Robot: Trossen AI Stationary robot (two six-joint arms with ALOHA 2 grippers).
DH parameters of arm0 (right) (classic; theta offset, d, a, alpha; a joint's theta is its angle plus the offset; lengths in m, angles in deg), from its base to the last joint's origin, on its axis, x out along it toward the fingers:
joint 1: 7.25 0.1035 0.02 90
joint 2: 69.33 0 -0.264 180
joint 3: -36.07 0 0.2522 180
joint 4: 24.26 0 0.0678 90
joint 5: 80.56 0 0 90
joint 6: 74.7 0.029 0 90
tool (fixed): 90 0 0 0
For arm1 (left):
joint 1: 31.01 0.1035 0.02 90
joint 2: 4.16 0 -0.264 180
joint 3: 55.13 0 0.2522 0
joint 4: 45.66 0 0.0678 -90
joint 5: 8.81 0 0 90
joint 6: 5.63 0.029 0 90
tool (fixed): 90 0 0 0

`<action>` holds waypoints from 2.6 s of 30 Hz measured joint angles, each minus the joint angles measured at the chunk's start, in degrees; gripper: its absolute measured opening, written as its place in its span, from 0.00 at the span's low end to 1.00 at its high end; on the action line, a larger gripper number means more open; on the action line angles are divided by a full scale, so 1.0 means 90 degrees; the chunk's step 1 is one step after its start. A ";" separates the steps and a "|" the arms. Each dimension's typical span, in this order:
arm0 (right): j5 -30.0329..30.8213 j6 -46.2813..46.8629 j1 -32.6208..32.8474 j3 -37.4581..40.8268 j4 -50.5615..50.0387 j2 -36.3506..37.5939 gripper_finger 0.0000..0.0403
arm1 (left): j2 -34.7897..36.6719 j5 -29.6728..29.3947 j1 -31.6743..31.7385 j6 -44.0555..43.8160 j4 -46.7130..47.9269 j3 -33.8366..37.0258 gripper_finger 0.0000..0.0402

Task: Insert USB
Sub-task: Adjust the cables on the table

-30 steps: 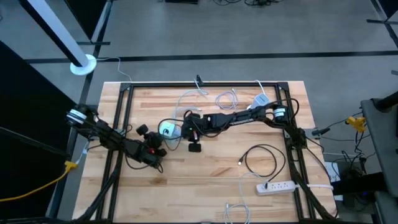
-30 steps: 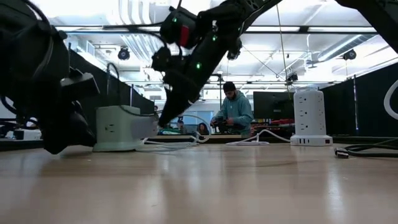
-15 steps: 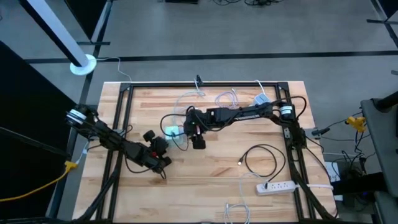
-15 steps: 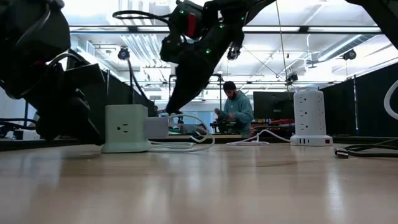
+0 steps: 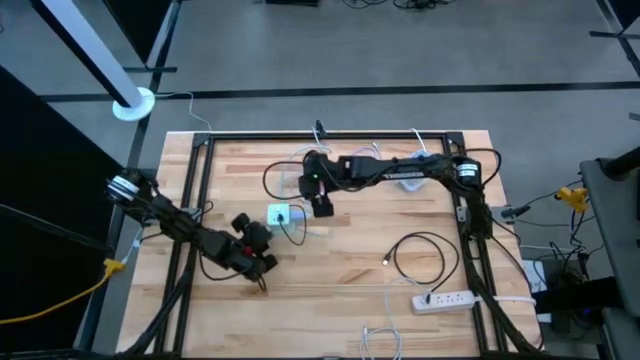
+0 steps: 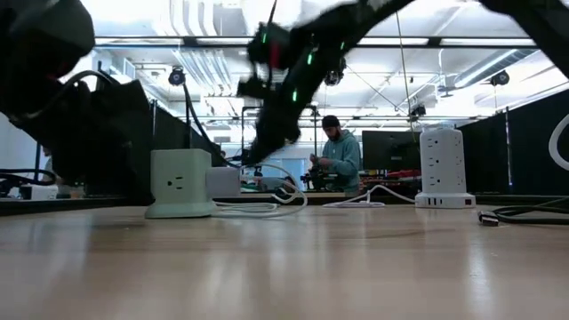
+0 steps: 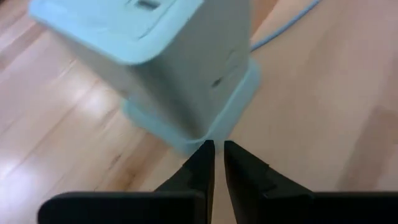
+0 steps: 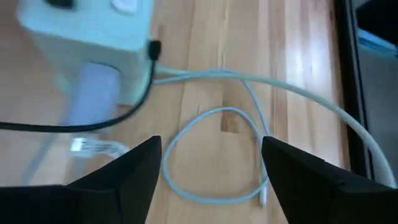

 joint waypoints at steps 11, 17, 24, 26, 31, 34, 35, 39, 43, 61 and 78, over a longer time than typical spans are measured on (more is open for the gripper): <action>-0.1734 0.0481 -0.0544 -0.0001 0.0108 -0.1228 0.51 | 0.0000 -0.0091 -0.0377 0.0032 -0.0800 0.0007 0.06; -0.1538 0.0499 -0.0431 0.0000 0.0149 -0.1219 0.43 | 0.0000 -0.0233 -0.0392 -0.0015 -0.0856 0.0007 0.06; -0.1220 0.0741 -0.0282 -0.0005 -0.0009 -0.1230 0.05 | 0.0000 -0.0425 -0.0392 -0.0057 -0.0983 0.0015 0.06; -0.0994 0.0763 -0.0205 -0.0010 -0.0168 -0.1207 0.03 | 0.0000 -0.0465 -0.0390 -0.0028 -0.1069 0.0017 0.06; -0.0050 0.0796 0.0032 0.0021 -0.1205 -0.0811 0.01 | 0.0001 -0.0575 -0.0392 0.0423 -0.1659 0.0017 0.06; 0.0416 0.0664 0.0150 0.0007 -0.1663 -0.0359 0.01 | -0.0120 -0.0895 -0.0392 0.0734 -0.2141 0.0017 0.06; 0.0627 0.0643 0.0186 -0.0020 -0.1778 -0.0145 0.01 | -0.0198 -0.1003 -0.0392 0.0827 -0.2290 0.0017 0.06; 0.1691 0.0578 0.0339 -0.0034 -0.2419 0.0649 0.00 | -0.0672 -0.1305 -0.0373 0.1109 -0.3051 0.0017 0.06; 0.2931 0.0688 0.0450 -0.0025 -0.2879 0.1624 0.00 | -0.1276 -0.1370 -0.0341 0.1126 -0.3645 0.0001 0.06; 0.1808 0.0950 0.0414 0.0202 -0.3009 0.3620 0.01 | -0.3003 -0.1573 0.0113 0.2020 -0.4033 -0.1301 0.06; -0.2057 -0.0434 0.0147 0.1137 -0.0689 0.0586 0.27 | -0.2314 -0.1472 0.0066 0.1053 -0.2456 -0.1103 0.06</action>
